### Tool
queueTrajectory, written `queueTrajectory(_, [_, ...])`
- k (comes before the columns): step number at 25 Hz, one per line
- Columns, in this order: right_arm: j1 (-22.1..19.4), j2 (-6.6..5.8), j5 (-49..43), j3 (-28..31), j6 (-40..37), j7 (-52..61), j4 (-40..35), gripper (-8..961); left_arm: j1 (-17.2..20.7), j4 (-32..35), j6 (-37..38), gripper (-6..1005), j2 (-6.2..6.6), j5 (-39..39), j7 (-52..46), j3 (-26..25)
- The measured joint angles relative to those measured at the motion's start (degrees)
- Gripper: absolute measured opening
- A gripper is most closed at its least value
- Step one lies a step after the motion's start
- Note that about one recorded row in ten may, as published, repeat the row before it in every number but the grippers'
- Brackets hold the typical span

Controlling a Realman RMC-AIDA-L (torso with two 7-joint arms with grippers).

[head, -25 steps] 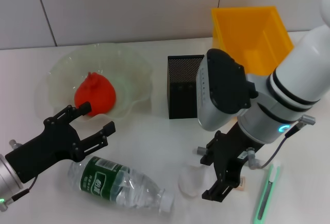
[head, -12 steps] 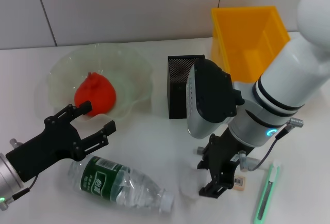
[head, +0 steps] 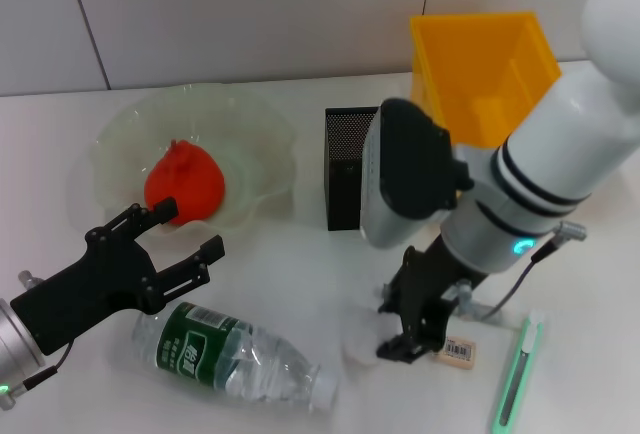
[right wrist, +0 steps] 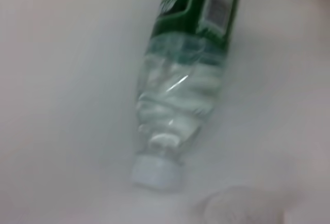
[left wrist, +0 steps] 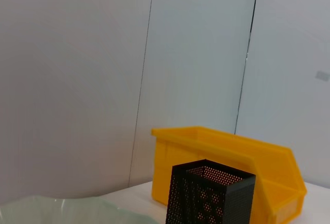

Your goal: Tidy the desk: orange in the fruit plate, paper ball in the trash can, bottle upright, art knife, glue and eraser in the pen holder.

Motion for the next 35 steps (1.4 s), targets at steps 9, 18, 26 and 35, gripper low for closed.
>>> queueTrajectory(9, [-0.09,-0.32,-0.35,16.6,-7.21,2.1,10.52,439,-0.12,0.0,0.36,782,-0.06,0.0,0.0,0.34])
queueTrajectory(18, [-0.22,-0.74,-7.65,31.37,-1.98,1.8,17.47,437,-0.06,0.01,0.61,776,-0.09,0.0,-1.18,0.43])
queueTrajectory(26, [-3.63,-0.66,-10.79,33.87,10.36,1.66,15.87,436,0.01,0.09,0.64,771,-0.01,0.0,-1.21,0.52])
queueTrajectory(35, [-4.76,-0.45,-9.85,35.45,24.4,7.34,4.8,511,0.01,0.09,0.82,766,0.0,0.07,-1.23,1.23])
